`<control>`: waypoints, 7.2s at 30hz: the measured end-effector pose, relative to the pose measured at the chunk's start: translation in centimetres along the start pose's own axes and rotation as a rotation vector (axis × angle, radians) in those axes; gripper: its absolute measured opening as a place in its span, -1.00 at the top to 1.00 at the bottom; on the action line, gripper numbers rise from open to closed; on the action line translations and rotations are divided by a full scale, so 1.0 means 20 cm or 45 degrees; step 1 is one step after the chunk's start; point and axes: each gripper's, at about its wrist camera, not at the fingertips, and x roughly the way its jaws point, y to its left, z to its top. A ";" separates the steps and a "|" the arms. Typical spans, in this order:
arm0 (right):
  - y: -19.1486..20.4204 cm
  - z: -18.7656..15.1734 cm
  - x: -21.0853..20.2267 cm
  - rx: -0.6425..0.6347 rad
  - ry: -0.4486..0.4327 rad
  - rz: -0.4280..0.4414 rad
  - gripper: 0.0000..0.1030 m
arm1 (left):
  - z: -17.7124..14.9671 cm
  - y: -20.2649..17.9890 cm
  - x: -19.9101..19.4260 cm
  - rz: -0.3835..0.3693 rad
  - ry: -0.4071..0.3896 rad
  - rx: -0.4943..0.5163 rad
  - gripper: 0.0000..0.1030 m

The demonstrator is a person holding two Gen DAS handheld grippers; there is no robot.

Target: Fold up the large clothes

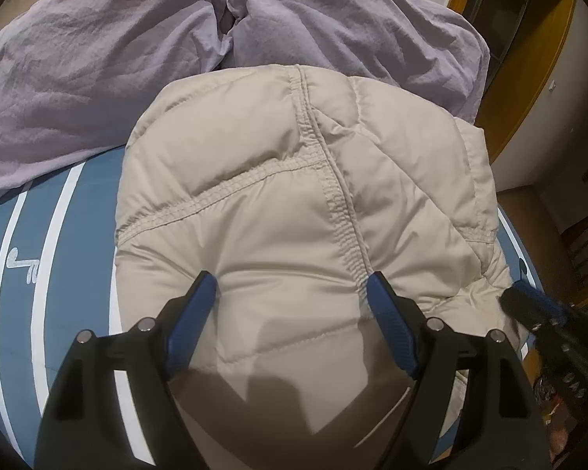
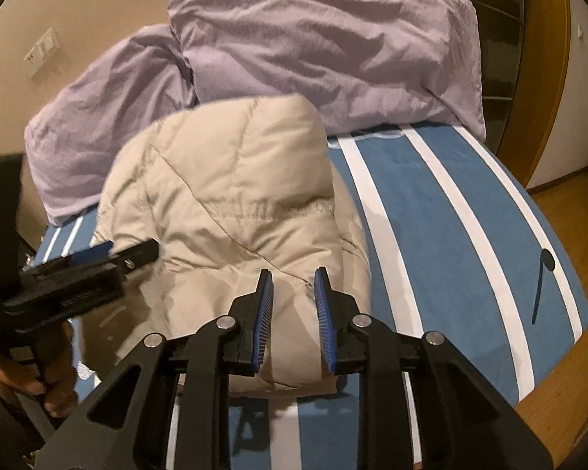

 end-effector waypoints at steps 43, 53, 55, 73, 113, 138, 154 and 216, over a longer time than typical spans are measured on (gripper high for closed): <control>-0.15 -0.01 0.15 0.111 0.118 -0.013 0.01 | 0.04 0.05 0.09 0.221 -0.110 0.055 -0.71; -0.08 0.25 0.16 0.058 -0.035 0.065 0.35 | 0.03 0.04 0.12 0.237 -0.126 0.062 -0.71; -0.05 0.29 0.19 0.042 -0.051 0.071 0.35 | 0.03 0.04 0.12 0.234 -0.125 0.060 -0.71; -0.01 0.30 0.52 -0.053 0.020 -0.007 0.38 | 0.05 0.06 0.08 0.200 -0.120 0.016 -0.71; -0.02 0.21 0.58 -0.069 -0.076 -0.039 0.36 | 0.22 0.12 0.27 0.258 -0.188 -0.070 -0.97; 0.02 0.19 0.57 -0.104 -0.140 -0.102 0.36 | 0.18 0.12 0.33 0.297 -0.237 -0.059 -0.97; 0.02 0.18 0.58 -0.113 -0.138 -0.109 0.36 | 0.18 0.12 0.33 0.293 -0.238 -0.064 -0.97; -0.44 0.14 0.83 0.631 0.616 0.895 -0.77 | -0.04 0.76 0.31 -0.599 0.146 -0.824 -0.89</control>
